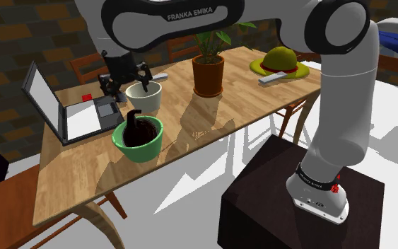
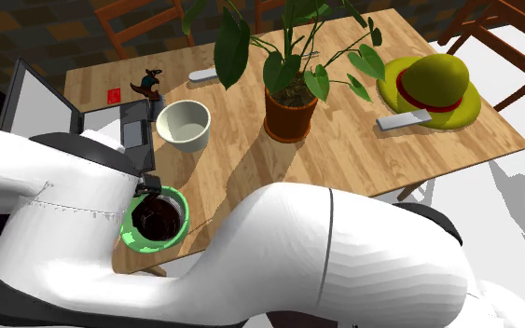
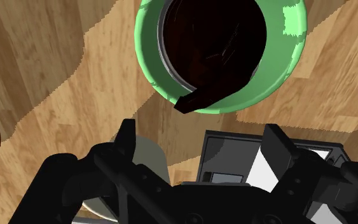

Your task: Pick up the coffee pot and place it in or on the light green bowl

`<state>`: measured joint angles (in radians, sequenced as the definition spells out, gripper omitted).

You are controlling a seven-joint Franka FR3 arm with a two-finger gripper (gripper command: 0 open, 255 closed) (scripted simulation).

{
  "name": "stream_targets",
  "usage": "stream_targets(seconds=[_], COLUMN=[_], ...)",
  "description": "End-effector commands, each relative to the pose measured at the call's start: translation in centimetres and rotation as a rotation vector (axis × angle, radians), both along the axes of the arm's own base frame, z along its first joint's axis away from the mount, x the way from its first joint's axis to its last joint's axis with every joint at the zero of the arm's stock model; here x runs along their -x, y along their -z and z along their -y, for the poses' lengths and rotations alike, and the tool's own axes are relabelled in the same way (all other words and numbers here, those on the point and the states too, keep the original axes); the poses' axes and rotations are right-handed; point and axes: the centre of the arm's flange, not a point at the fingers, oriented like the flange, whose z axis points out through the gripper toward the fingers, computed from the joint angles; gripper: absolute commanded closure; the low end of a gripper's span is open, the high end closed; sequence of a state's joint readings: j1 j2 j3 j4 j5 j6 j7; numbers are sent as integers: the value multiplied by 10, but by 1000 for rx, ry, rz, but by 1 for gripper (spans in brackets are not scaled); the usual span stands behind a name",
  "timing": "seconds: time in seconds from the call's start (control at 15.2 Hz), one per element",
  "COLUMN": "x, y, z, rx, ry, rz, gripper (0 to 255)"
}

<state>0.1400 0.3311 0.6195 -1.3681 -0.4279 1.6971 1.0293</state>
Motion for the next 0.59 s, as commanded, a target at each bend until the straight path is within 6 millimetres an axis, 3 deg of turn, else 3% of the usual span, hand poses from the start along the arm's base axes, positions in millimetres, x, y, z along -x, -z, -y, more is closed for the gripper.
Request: stream_targets(seconds=[0.0, 0.07, 0.53], x=[4, 6, 6], y=[-23, -34, -34], z=[-3, -5, -5], rx=[0, 0, 0], ry=[0, 0, 0], rz=[-1, -1, -1], gripper=[0, 0, 0])
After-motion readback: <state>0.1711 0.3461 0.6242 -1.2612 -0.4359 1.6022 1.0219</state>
